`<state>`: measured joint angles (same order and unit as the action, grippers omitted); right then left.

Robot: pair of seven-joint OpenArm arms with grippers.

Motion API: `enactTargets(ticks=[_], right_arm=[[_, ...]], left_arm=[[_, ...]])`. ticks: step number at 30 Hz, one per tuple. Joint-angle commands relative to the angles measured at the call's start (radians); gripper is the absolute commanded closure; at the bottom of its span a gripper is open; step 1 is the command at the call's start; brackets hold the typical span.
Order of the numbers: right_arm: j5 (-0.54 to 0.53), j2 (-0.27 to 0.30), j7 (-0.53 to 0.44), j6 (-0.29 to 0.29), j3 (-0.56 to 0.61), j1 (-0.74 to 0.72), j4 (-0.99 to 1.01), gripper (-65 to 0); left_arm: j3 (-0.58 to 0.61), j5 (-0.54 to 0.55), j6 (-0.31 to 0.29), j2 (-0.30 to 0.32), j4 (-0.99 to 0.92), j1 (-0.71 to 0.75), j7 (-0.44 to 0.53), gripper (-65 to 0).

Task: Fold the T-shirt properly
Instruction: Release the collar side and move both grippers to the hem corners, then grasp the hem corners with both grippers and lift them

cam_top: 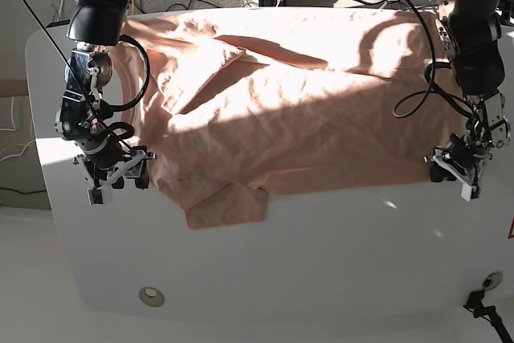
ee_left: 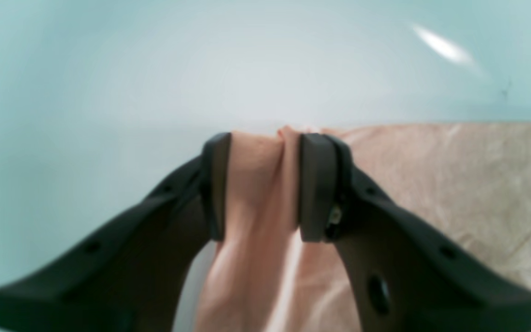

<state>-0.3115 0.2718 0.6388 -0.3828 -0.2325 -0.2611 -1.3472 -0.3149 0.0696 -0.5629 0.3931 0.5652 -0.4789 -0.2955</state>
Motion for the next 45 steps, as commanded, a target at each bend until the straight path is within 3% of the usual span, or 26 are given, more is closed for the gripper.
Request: enactTargets(ticks=[1, 3, 6, 11, 18, 22, 39, 45], right_arm=[[-0.013, 0.002, -0.027, -0.006, 0.025, -0.076, 0.062, -33.6], [-0.013, -0.003, -0.030, -0.006, 0.031, -0.155, 0.154, -33.7], [-0.013, -0.024, -0.040, -0.006, 0.080, -0.280, 0.311, -33.7], [-0.013, -0.033, -0.190, -0.002, 0.178, -0.416, 0.590, -33.7], [-0.013, -0.064, -0.351, -0.002, 0.253, -0.491, 0.868, -33.7], [-0.012, -0.079, -0.397, 0.000, 0.255, -0.484, 0.898, -33.7], [-0.012, -0.179, -0.399, 0.000, 0.256, -0.461, 0.926, -32.8], [-0.012, -0.191, -0.399, 0.000, 0.256, -0.461, 0.926, -15.5]], left_arm=[[0.001, -0.009, -0.007, 0.011, 0.006, -0.013, -0.021, -13.3], [0.001, -0.009, -0.009, 0.011, 0.006, -0.013, -0.021, -6.3], [0.001, -0.009, -0.009, 0.011, 0.006, -0.013, -0.021, -1.9], [0.001, -0.009, -0.013, 0.011, 0.008, -0.001, -0.023, 0.0], [0.003, -0.009, -0.013, 0.011, 0.008, 0.026, -0.023, 0.0], [0.003, -0.011, -0.013, 0.011, 0.068, 0.044, -0.026, 0.0], [0.003, -0.009, -0.013, 0.011, 0.089, 0.073, -0.028, 0.0], [0.003, -0.009, -0.013, 0.014, 0.089, 0.073, -0.028, 0.0]])
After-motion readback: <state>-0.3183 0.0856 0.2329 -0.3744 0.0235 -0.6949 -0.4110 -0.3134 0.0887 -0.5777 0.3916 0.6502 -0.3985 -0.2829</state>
